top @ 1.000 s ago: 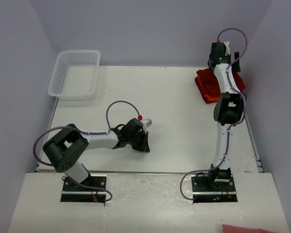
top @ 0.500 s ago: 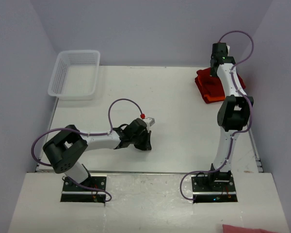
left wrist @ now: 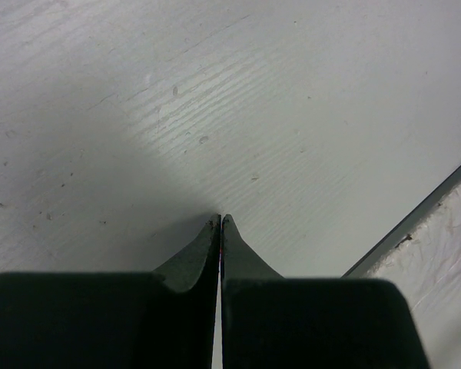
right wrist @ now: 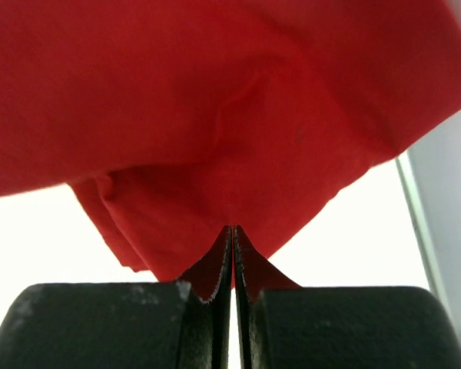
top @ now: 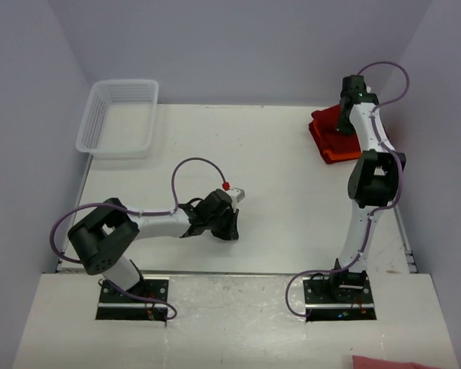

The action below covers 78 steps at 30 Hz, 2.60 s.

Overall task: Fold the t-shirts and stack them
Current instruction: Put the neatly folded tshirt into the corner of the board with the right arm

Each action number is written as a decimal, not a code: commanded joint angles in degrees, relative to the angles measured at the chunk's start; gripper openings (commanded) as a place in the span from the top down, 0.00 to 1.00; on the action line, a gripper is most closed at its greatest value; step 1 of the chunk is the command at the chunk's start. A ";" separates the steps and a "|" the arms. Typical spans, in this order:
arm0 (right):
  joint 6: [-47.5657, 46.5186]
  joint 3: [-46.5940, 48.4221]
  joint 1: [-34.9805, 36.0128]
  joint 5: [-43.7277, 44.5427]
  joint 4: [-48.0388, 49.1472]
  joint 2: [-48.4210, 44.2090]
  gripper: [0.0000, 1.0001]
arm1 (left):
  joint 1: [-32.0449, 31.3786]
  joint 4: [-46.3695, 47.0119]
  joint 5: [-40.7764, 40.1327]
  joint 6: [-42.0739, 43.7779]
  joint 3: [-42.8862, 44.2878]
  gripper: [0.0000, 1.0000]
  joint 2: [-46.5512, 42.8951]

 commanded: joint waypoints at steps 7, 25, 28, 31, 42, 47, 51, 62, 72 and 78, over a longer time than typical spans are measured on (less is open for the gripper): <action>4.11 -9.19 0.27 -1.51 -1.95 -0.11 1.00 | -0.22 3.21 1.20 1.98 -1.90 1.00 -2.71; 4.04 -14.11 5.90 0.87 3.84 -12.31 1.00 | -0.31 5.15 1.91 1.36 -4.01 1.00 -2.36; 3.25 -12.37 5.72 2.18 4.91 -13.74 1.00 | -0.22 5.41 2.00 1.27 -4.10 1.00 -2.01; -0.16 -5.52 5.20 2.63 4.03 -9.27 1.00 | -0.31 5.76 2.70 1.19 -4.01 1.00 -1.31; -7.04 15.25 5.02 -2.29 4.54 7.10 1.00 | -0.31 2.60 2.79 2.68 -3.05 1.00 -1.05; -7.04 14.00 5.02 -5.54 6.93 8.14 1.00 | -0.31 1.72 3.14 2.68 -1.64 1.00 0.09; -8.52 17.42 5.02 -12.47 6.05 11.22 1.00 | -0.31 1.11 3.23 2.86 -0.06 1.00 1.32; -11.26 25.15 5.11 -26.99 6.57 16.94 1.00 | -0.31 -3.64 3.32 3.12 1.44 1.00 3.26; -7.66 5.34 5.89 -33.93 29.93 4.84 1.00 | -0.83 -3.64 0.17 1.27 -0.49 1.00 0.20; -4.67 -0.60 8.80 -30.95 32.61 -7.57 1.00 | -1.80 -0.30 -6.09 4.43 0.55 1.00 -6.66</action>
